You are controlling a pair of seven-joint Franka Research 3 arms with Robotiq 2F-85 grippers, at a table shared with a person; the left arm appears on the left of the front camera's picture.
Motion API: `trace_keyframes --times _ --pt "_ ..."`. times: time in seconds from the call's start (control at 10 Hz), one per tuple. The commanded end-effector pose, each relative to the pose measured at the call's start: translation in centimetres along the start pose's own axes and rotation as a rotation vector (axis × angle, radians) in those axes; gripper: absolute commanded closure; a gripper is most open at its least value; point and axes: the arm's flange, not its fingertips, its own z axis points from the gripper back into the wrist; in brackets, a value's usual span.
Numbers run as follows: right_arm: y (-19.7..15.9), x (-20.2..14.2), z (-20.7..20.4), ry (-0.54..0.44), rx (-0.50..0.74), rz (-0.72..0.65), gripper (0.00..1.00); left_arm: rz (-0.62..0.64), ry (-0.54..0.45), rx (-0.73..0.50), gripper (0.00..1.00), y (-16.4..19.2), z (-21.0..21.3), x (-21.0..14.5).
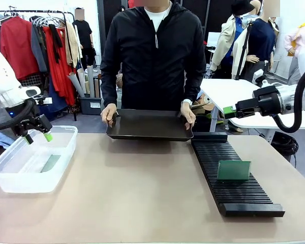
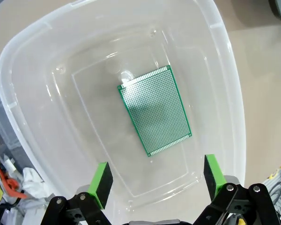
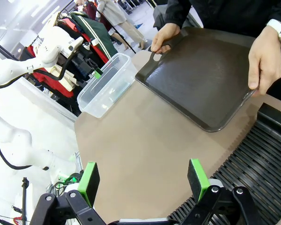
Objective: Sort PCBs into racks and boxes based on the side picked up.
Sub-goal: If the short side of the Blank PCB is picked up, insert it into the PCB Rack ; if the long side is picked up, place it in the Organizing box.
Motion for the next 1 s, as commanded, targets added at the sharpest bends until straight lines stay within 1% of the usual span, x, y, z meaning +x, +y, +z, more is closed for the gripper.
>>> trace_keyframes --times 0.0,0.3,0.4,0.5,0.6,0.7,0.8,0.9 --pt "0.1 0.1 -0.1 -0.016 0.000 0.018 0.00 -0.007 -0.004 -0.001 0.00 0.1 0.2 0.0" --pt "0.1 0.1 -0.1 -0.016 0.000 0.018 0.00 0.000 0.000 0.000 0.00 0.0 0.0 0.0" --pt "0.1 0.1 -0.1 -0.016 0.000 0.018 0.00 -0.011 -0.013 -0.054 0.00 -1.0 1.5 0.5" --pt "0.1 0.1 -0.1 -0.016 0.000 0.018 0.00 0.011 -0.048 -0.132 0.00 -1.6 3.1 0.8" --pt "0.1 0.1 -0.1 -0.016 0.000 0.018 0.00 0.046 -0.059 -0.208 0.00 -1.5 4.6 0.8" --pt "0.1 0.1 -0.1 -0.016 0.000 0.018 0.00 0.050 -0.064 -0.290 0.00 -1.4 5.4 0.4" --pt "0.1 0.1 -0.1 -0.016 0.000 0.018 0.00 0.062 -0.094 -0.368 0.00 -1.3 5.8 0.0" --pt "0.1 0.1 -0.1 -0.016 0.000 0.018 0.00 0.052 -0.121 -0.490 0.00 -1.4 6.5 -0.3"
